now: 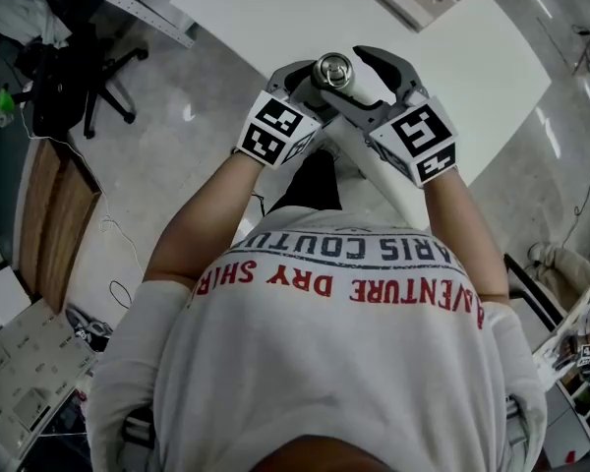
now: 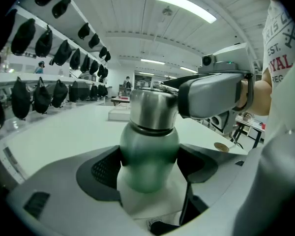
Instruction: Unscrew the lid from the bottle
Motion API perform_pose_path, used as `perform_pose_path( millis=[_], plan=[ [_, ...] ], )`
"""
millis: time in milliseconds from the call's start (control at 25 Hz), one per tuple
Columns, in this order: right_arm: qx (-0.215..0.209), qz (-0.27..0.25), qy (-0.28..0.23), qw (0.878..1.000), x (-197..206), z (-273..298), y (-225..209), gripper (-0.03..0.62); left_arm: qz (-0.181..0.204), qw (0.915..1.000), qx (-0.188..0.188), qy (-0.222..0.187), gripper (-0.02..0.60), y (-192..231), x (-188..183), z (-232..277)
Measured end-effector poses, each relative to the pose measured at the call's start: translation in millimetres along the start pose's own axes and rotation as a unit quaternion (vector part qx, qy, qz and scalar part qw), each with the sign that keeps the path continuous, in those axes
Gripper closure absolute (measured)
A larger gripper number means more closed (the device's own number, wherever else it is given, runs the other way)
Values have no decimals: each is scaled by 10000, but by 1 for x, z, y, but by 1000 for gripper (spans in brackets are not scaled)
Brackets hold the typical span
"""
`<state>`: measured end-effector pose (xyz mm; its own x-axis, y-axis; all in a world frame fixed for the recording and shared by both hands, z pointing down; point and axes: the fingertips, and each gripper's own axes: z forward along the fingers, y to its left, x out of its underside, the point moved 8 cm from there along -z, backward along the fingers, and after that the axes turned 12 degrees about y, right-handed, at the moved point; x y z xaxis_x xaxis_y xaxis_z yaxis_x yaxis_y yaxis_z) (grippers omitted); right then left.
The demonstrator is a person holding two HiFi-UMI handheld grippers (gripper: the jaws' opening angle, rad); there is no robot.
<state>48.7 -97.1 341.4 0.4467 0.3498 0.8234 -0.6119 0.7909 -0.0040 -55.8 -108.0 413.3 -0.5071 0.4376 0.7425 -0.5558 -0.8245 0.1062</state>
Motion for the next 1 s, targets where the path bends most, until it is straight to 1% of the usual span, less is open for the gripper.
perform_pose_path(
  millis=[120, 200, 360, 400, 440, 480, 800, 1000],
  plan=[
    [167, 166, 7, 9997, 5, 4, 4, 283, -233, 9994, -265, -52, 212, -3, 2, 1],
    [249, 186, 16, 9995, 6, 7, 8, 283, -343, 9986, -406, -83, 212, -5, 2, 1],
    [425, 170, 1, 9990, 9, 9, 11, 288, -467, 9972, -561, -148, 212, -9, 2, 2],
    [484, 166, -13, 9987, 9, 9, 11, 302, -482, 9970, -578, -164, 210, -10, 2, 2],
    [540, 150, -27, 9984, 9, 8, 11, 335, -495, 9969, -592, -178, 210, -11, 1, 2],
    [581, 127, -37, 9982, 8, 7, 11, 351, -506, 9967, -602, -190, 211, -12, 1, 2],
    [510, -51, -59, 9987, 10, 8, 11, 359, -494, 9969, -579, -221, 210, -13, 2, 2],
    [316, -262, -64, 9991, 9, 11, 9, 359, -387, 9981, -445, -191, 210, -9, 4, 1]
  ],
)
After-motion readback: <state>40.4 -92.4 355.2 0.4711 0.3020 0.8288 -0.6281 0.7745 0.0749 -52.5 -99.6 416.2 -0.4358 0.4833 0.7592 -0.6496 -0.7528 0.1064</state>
